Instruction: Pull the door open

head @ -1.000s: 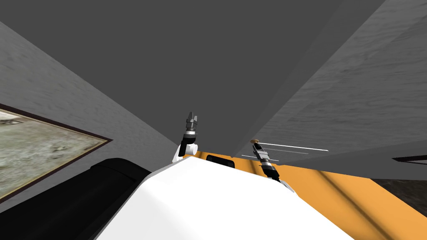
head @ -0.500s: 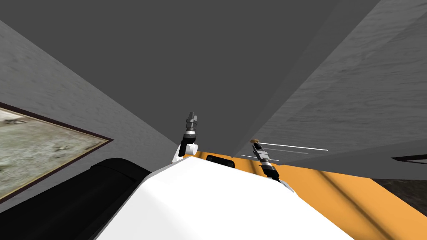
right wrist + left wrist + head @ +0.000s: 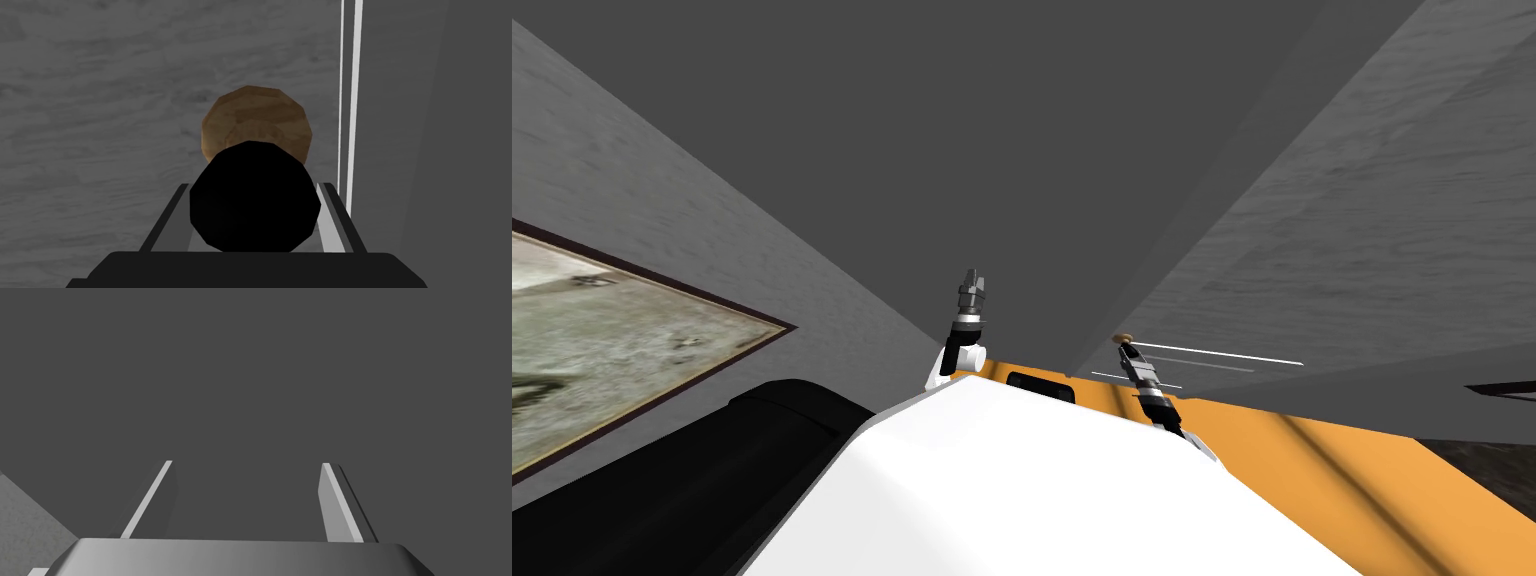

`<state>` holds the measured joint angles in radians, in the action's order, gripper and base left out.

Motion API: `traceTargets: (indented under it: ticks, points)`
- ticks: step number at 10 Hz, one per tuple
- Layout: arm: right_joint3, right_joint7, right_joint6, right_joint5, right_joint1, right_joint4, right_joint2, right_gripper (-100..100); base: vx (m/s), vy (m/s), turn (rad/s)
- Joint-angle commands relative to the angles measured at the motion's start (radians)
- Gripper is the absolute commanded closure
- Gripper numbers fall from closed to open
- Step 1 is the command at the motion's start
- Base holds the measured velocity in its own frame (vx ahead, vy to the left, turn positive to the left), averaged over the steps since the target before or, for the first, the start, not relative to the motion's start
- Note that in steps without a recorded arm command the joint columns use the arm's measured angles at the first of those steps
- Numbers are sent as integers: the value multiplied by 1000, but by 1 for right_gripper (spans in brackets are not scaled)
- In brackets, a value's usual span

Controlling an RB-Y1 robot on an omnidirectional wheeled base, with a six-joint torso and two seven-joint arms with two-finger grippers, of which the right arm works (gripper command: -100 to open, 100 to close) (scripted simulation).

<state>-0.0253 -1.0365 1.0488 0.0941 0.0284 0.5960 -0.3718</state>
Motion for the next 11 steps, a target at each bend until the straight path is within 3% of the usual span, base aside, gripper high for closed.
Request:
traceTargets:
  ticks: [1, 11]
  points:
    - [3, 46, -2, -8, 0, 0, 3, 100, -37, -21, 48]
    - [12, 274, -17, -55, -9, 1, 10, 100, -33, -20, 47]
